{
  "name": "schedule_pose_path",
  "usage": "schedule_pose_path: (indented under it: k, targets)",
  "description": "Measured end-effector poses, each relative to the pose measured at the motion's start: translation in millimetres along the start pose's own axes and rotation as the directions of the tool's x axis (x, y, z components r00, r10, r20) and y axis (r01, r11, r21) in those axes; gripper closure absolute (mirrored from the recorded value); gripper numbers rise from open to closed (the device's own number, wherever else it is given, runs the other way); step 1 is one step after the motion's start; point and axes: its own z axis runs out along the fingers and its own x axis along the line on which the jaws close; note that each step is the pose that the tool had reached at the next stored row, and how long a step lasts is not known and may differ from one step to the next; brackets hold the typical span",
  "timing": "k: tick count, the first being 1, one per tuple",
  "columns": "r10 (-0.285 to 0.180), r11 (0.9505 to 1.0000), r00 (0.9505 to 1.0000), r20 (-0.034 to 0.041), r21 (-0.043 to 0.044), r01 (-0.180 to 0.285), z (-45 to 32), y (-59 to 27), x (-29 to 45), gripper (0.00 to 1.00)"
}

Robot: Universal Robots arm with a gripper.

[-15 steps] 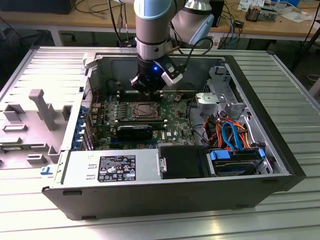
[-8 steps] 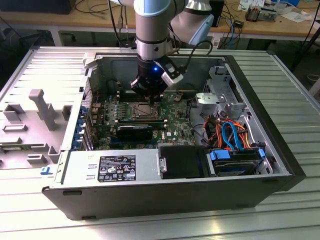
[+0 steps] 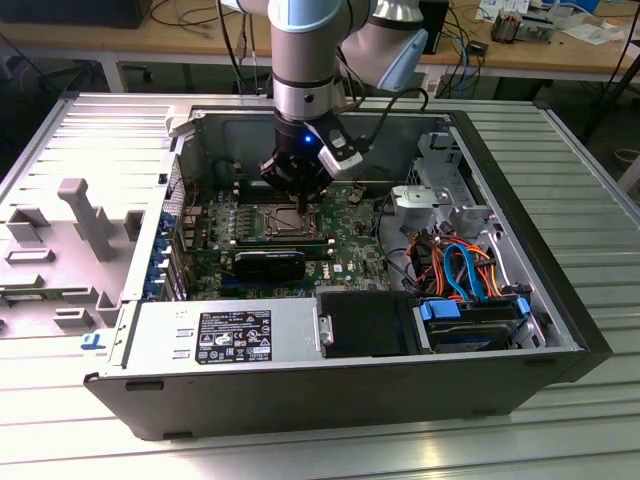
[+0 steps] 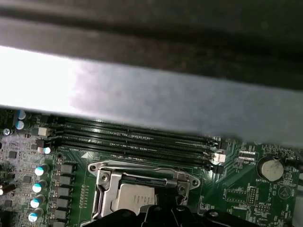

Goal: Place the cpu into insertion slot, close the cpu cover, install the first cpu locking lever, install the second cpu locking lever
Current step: 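Install the first cpu locking lever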

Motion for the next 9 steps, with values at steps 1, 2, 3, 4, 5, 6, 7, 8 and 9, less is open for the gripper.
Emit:
schedule_pose_path:
  k: [1,2,3,4,5,6,7,8,9]
  targets:
    - [0.008,1.0000,1.0000,-0.0003,0.0001,-0.008,0.1,0.0,0.0,0.89]
    - [0.013,0.9999,0.9999,-0.0003,0.0001,-0.013,0.0,0.0,-0.1,0.89]
    - [0.017,0.9999,0.9999,-0.0005,0.0001,-0.017,-0.8,-0.2,-0.1,0.89]
    - [0.019,0.9998,0.9998,-0.0006,0.0002,-0.019,-3.0,-0.6,-0.1,0.89]
    - [0.019,0.9998,0.9998,-0.0007,0.0003,-0.019,-5.7,-1.0,-0.1,0.89]
    - [0.019,0.9998,0.9998,-0.0007,0.0002,-0.019,-10.8,-2.0,-0.2,0.89]
    - [0.019,0.9998,0.9998,-0.0007,0.0002,-0.019,-13.7,-2.4,-0.3,0.89]
    - [0.019,0.9998,0.9998,-0.0007,0.0003,-0.019,-16.4,-2.8,-0.3,0.89]
    - [0.019,0.9998,0.9998,-0.0006,0.0002,-0.019,-18.5,-3.2,-0.3,0.89]
